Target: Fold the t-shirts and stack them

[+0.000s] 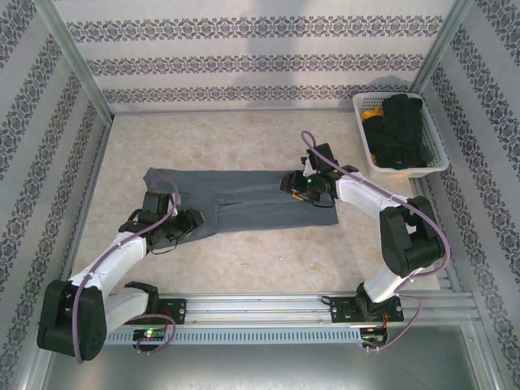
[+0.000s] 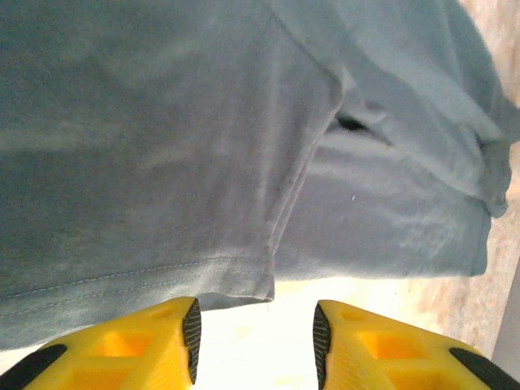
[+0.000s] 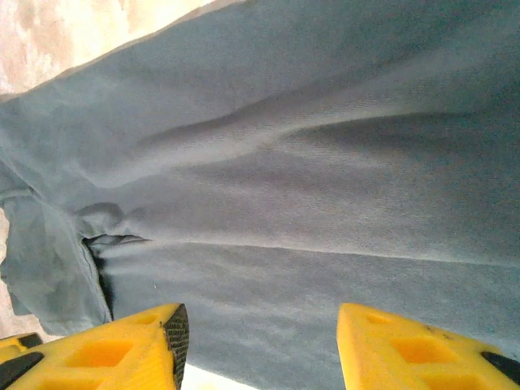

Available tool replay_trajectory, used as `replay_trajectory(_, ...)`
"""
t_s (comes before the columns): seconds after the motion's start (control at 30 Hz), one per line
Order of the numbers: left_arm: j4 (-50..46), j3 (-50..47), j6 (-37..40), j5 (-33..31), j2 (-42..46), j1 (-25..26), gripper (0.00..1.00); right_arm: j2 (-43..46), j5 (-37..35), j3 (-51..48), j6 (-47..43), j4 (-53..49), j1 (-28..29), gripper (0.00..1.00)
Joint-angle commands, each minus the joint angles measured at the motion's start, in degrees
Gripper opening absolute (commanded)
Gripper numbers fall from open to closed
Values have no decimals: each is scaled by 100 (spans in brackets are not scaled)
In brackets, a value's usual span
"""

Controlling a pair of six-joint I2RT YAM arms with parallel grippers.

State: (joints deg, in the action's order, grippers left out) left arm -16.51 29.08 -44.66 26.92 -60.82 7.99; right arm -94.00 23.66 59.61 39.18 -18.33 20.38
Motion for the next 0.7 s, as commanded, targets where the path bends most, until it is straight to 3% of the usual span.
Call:
replay_trajectory(0.0, -731, 509, -37, -545, 19, -555, 41, -90, 128, 118, 25, 84, 11, 52)
replay_trajectory(0.17, -254, 674, -43, -724, -488, -1979, 39, -49, 333, 349, -379, 117, 307, 53)
replay_trajectory(0.37, 484, 1062, 566, -157, -1982, -2843, 39, -155, 996, 467, -431, 403, 504, 56)
replay_trajectory(0.5, 679, 1122, 950, 73, -2228, -3135, 40, -198, 1132, 551, -465, 327, 562, 56)
replay_trajectory(0.67, 588, 1033, 1152, 241, -2264, -3137, 39, -231, 1073, 517, -402, 317, 555, 56)
